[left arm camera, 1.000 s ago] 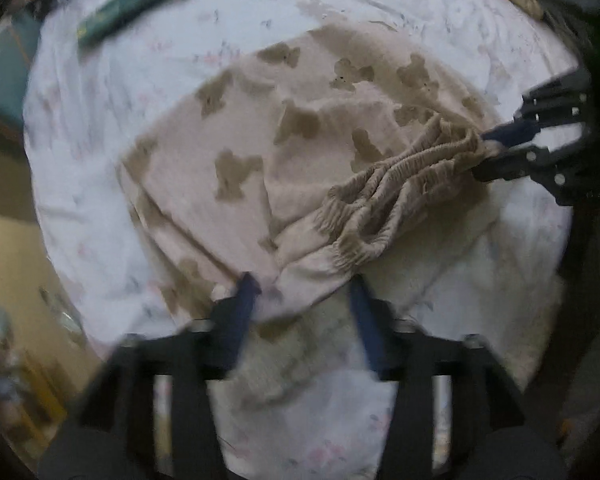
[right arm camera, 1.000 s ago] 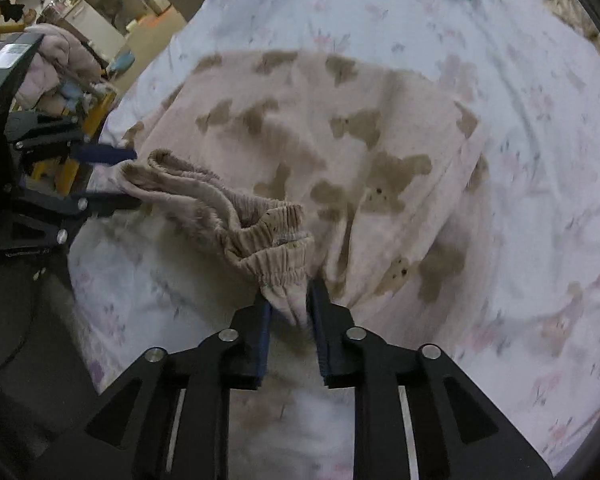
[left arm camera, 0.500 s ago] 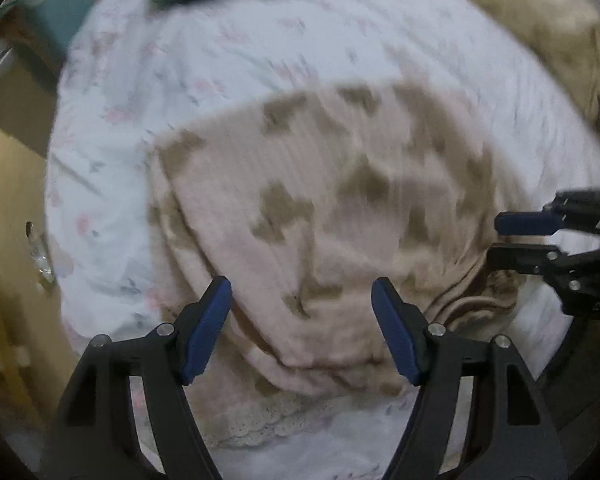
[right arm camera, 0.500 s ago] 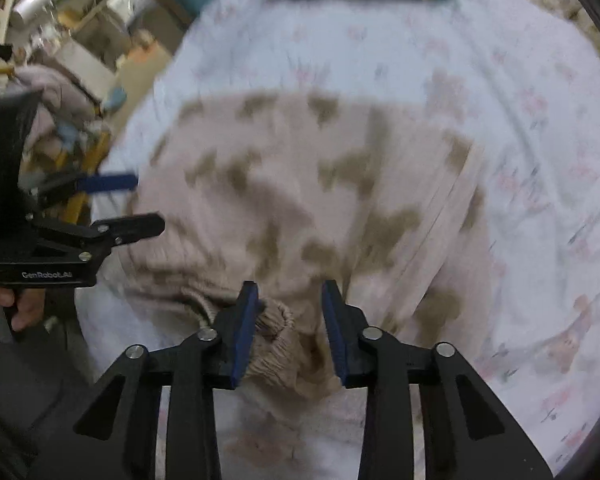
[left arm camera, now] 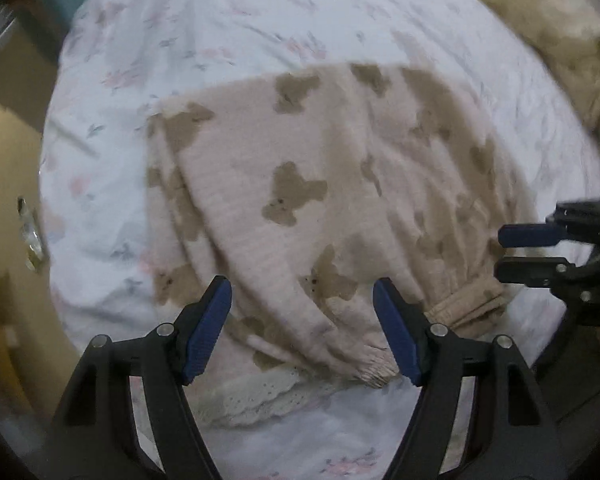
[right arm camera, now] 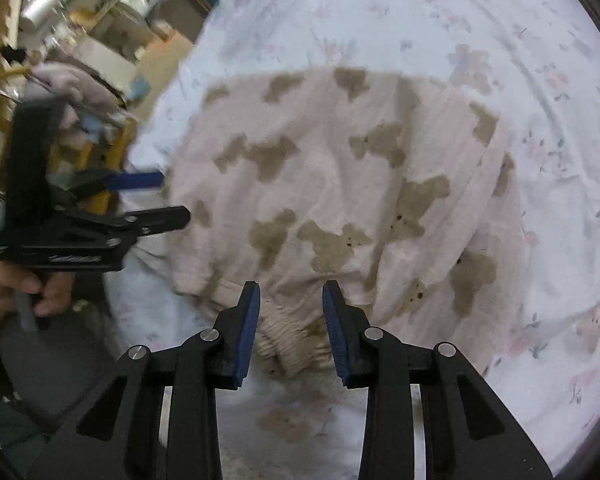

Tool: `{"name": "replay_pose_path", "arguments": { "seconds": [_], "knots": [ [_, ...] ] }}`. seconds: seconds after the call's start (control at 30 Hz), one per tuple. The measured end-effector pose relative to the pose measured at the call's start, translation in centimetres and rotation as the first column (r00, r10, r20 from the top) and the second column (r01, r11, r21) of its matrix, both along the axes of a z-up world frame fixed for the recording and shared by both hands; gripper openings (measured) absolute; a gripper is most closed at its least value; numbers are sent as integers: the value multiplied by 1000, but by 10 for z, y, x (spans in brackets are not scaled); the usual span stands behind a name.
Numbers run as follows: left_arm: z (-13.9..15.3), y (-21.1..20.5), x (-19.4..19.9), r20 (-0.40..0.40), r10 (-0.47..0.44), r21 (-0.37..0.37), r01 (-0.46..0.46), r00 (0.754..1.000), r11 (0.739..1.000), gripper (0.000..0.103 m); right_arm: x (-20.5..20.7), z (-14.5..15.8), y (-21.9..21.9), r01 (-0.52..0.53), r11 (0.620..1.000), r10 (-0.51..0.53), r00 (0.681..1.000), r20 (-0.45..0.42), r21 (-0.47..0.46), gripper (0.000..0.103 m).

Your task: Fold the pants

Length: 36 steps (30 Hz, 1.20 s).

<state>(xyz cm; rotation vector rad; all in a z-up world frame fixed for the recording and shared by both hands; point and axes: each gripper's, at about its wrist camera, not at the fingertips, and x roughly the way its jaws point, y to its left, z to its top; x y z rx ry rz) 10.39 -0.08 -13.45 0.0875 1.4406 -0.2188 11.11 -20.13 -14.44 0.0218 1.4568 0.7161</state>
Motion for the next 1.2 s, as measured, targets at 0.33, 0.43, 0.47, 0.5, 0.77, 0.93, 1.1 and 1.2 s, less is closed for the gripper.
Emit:
{"name": "replay_pose_path", "arguments": {
  "seconds": [0.33,0.43,0.47,0.5,0.77,0.93,1.1,1.2],
  "knots": [
    [12,41,6,11,144,28,-145,989,989,71,28,22,-60,247,967,-247,969,-16,65,49],
    [27,76,33,69,285,17,-287,956,958,71,58,30,-96,413,906,-417,908,37,90,52],
    [27,84,43,70,315,8,-316,947,949,71,68,26,-104,451,888,-455,890,28,95,52],
    [24,89,52,65,350,-12,-350,935,937,71,79,22,-113,479,873,-482,876,20,90,52],
    [-17,93,102,36,393,-153,-383,919,911,33,136,-24,-117,496,867,-496,868,-20,52,37],
    [-22,87,115,36,342,-159,-333,939,930,1,142,-6,-111,451,890,-456,886,83,69,0],
    [-11,92,120,122,360,-84,-351,925,932,6,150,-1,-117,502,865,-491,852,181,-13,1],
    [-6,99,117,127,415,-84,-407,901,910,29,149,-5,-112,495,864,-470,858,207,-92,7]
  ]
}}
